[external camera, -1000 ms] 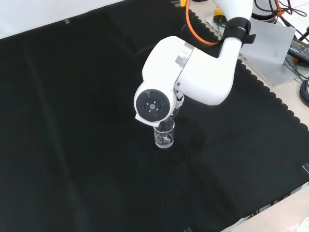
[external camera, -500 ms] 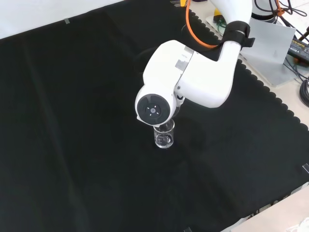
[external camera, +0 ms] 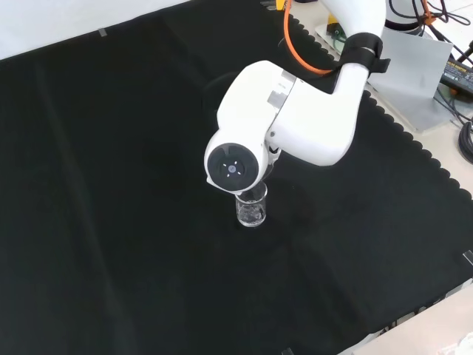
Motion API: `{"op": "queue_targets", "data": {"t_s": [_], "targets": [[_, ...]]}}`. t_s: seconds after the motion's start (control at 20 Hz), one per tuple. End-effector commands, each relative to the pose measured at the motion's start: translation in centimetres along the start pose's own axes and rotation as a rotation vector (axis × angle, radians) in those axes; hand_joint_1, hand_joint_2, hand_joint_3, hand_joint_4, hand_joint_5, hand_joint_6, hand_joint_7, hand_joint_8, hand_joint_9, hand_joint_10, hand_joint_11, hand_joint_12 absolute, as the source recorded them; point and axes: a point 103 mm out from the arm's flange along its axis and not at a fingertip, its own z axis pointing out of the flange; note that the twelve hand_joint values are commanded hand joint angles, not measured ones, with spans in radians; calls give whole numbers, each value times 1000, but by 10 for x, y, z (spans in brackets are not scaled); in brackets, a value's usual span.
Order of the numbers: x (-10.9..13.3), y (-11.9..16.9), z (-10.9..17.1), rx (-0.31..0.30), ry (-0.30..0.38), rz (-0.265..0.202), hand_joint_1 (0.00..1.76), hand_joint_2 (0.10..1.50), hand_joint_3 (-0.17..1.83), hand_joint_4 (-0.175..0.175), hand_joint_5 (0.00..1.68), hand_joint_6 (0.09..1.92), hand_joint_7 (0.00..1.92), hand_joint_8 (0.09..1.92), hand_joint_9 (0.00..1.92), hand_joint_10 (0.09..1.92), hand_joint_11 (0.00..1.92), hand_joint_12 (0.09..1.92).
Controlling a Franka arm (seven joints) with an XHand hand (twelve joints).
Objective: Pour the water from the handheld beaker into the one on the table.
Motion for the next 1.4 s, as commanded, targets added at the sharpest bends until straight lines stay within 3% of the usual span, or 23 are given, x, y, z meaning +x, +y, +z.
{"op": "queue_targets", "data": {"t_s": [0.05, 1.4], "targets": [[1, 0, -4, 3, -16, 6, 1301, 553, 951, -175, 1137, 1023, 1203, 993, 1448, 941, 1163, 824], [3, 1, -5, 9, -35, 20, 1301, 552, 951, -175, 1138, 1022, 1204, 992, 1453, 937, 1165, 822]]}}
